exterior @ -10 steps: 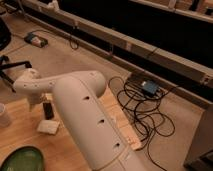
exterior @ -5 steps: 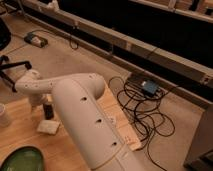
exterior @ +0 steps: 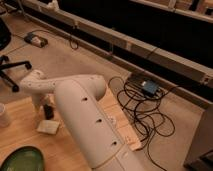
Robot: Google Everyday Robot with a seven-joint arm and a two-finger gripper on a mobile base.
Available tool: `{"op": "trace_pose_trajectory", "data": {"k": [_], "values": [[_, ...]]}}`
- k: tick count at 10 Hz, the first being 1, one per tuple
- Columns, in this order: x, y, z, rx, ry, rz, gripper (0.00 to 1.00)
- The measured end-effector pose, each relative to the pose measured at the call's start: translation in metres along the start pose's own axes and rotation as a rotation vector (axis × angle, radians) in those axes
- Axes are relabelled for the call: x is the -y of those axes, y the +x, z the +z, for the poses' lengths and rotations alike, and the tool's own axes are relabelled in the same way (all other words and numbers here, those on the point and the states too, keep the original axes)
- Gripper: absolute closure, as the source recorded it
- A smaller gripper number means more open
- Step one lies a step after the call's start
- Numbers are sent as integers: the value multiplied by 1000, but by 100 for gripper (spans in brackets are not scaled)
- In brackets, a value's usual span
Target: Place the eraser on the white sponge
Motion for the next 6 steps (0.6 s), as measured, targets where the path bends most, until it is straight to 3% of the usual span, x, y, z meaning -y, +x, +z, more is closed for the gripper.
{"op": "trace_pose_trajectory", "data": {"k": [4,6], "values": [[-4,1,-2,-13,-9,27,95],[-2,-5,2,-13,-2,11,99]]}}
